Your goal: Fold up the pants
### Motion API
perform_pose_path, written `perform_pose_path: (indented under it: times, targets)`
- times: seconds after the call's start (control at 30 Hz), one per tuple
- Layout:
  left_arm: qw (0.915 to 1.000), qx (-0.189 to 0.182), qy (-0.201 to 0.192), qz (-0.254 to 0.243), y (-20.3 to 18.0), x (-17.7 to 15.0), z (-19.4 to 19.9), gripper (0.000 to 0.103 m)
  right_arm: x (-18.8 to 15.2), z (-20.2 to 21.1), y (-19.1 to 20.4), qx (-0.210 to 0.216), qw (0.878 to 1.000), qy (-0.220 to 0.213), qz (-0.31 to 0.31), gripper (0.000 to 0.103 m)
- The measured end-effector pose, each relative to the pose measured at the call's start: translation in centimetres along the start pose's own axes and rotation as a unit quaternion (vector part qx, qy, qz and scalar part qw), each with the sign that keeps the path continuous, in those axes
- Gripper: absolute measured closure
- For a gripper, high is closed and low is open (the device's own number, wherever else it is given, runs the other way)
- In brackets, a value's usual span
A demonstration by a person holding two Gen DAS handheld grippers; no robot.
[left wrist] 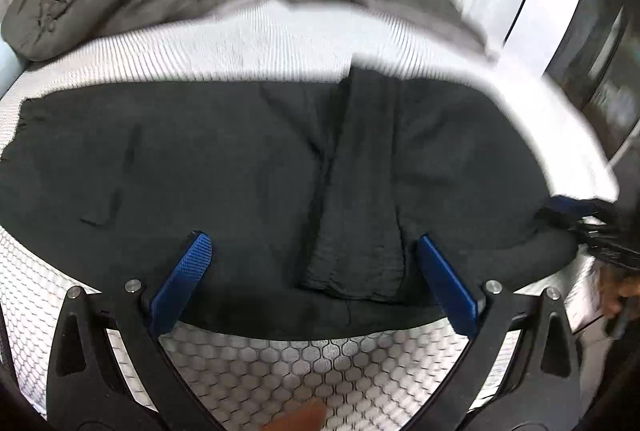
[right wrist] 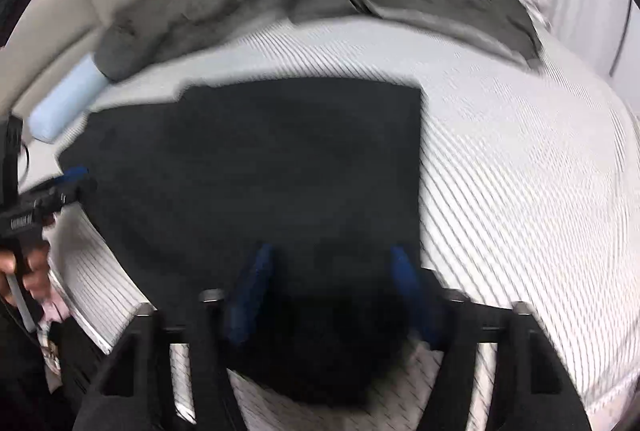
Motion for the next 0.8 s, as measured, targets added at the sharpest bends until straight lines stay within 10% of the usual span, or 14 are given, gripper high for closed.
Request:
perform_pose_path:
  times: [0.27, 0.4, 0.5, 0.8]
  targets:
    - [0.9997, 0.012, -0.006, -0.023, -0.9, -1.3, 1.5, 0.001, -3.7, 2.2, -3.9, 0.046, 0.998, -0.003, -0.033, 0.059]
    - [0.9993, 0.009, -0.025, -0.028, -1.7, 1.9, 2.6, 0.001, -3.6, 2.6, -4.1, 0.101, 0.992, -0.026, -0.066, 0.060]
    - [0.9992, 0.002, -0.029, -0.027, -2.1, 5.5, 1.9, 0.002, -5.0, 1.1, -3.4, 0.062, 0.998, 0.009, -0.033, 0.077]
    - [0.9968, -0.037, 0.061, -0.036, -3.6, 13.7, -8.1, 0.045, -5.4, 4.6, -6.8, 0.076, 0.991, -0.053, -0.100, 0.069]
Point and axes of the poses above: each gripper's, at about its wrist camera, not at the fingertips, and z roughly against the way its jaws point, y to its left, x to its top, the point moved 6 cm from there along -z, roughly the way its jaws point, and after that the axes turned 7 degrees about -x, right-handed, at the moved point
